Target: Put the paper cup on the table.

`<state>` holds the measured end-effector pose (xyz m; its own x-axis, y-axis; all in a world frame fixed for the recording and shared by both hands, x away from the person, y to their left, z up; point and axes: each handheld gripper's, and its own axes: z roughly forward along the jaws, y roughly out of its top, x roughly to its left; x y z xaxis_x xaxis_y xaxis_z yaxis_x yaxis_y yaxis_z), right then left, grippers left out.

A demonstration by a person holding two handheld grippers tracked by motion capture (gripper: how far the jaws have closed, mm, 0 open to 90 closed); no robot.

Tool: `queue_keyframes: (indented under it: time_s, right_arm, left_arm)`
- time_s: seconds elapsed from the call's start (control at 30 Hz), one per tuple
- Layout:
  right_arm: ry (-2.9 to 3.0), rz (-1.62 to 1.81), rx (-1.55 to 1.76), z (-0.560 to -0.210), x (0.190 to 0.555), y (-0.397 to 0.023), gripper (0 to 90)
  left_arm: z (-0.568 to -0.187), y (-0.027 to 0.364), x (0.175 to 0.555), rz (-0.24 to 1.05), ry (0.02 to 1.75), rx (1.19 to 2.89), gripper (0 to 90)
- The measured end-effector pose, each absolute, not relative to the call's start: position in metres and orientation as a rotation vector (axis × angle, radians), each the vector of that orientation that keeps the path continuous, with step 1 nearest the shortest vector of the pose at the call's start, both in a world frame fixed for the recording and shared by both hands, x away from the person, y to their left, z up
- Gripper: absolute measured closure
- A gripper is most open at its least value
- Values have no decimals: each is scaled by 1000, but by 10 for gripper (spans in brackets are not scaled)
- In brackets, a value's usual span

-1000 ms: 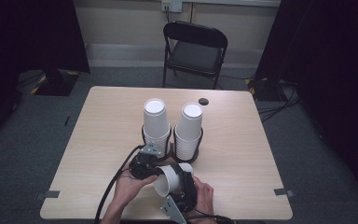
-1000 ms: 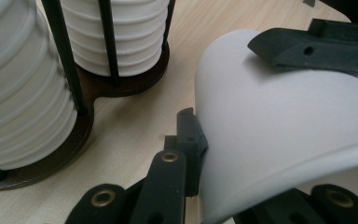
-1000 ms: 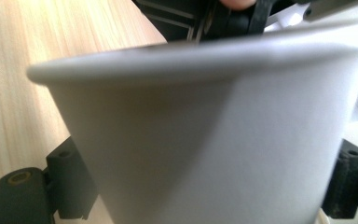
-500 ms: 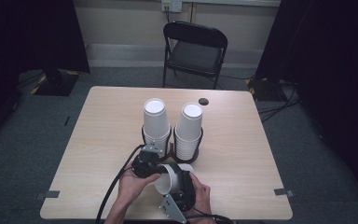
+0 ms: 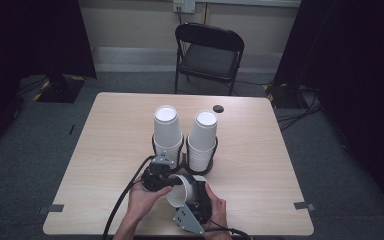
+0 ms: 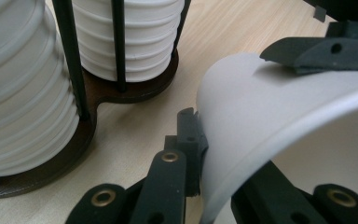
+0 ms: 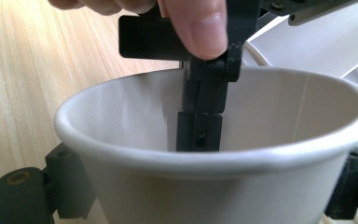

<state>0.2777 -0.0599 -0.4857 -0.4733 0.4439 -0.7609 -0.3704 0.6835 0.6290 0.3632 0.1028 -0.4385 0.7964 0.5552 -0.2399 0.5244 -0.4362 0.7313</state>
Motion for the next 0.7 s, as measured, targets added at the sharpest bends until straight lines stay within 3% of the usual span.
queue_keyframes:
  time_s: [0.53,0.7]
  right_arm:
    - [1874,1058,147,-479,282,-67,125]
    - [1894,1086,182,-477,285,-71,125]
  left_arm:
    - [-441,111,360,80,779,2017,760]
    - [-440,112,356,136,769,1977,690]
